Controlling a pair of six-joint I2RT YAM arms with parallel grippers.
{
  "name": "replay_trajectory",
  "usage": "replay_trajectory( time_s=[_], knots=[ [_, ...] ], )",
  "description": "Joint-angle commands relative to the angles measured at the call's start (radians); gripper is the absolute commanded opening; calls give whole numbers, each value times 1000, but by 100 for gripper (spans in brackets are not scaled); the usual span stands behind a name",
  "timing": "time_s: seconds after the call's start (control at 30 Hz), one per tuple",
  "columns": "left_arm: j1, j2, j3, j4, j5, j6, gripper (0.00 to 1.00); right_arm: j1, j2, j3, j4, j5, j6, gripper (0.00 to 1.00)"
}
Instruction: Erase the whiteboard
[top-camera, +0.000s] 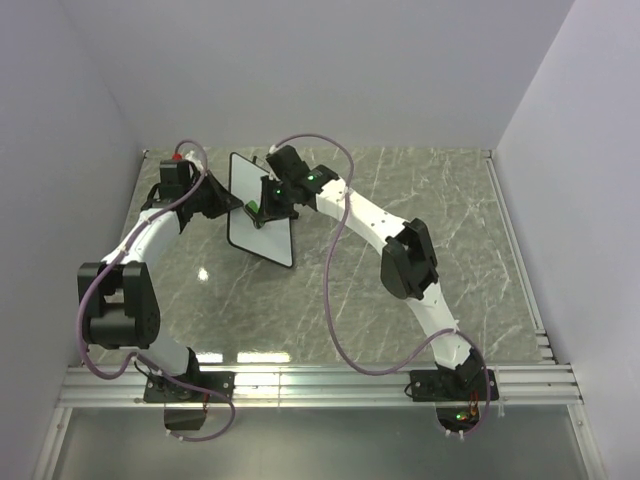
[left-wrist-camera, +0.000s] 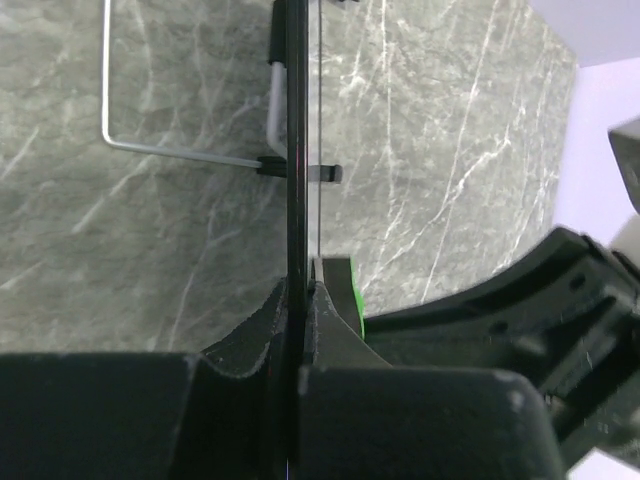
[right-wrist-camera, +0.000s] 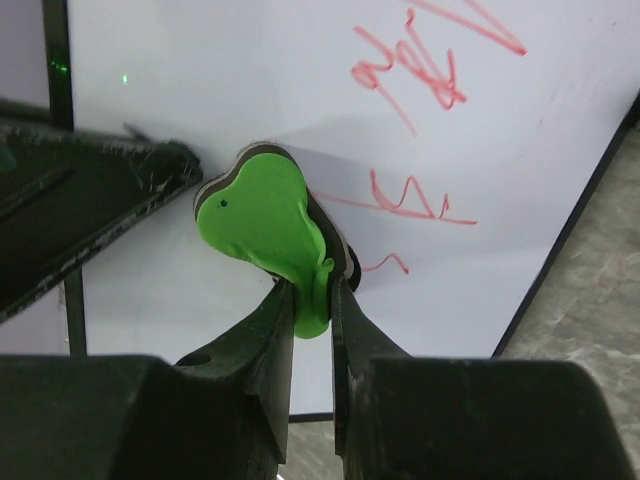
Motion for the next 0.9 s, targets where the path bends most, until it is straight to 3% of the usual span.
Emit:
replay_trajectory(
  time_s=[0.0,0.43,0.6,0.73,0.87],
  knots=[
    [-33,-31,-25,-34,62,-4,0,-11,41,19,51,-18,30,0],
    [-33,-23,41,-117,42,35,0,-47,56,-202,-80,6,9,0],
    [-33,-11,49,-117,53,42,0,-34,75,-118,-176,-10,-23,0],
    [-48,-16,35,-123,50,72,0,-15,88,81,-246,-53,-14,0],
    [-87,-22,-17,-112,43,72,0,5,81,181,-225,-128,44,0]
  ],
)
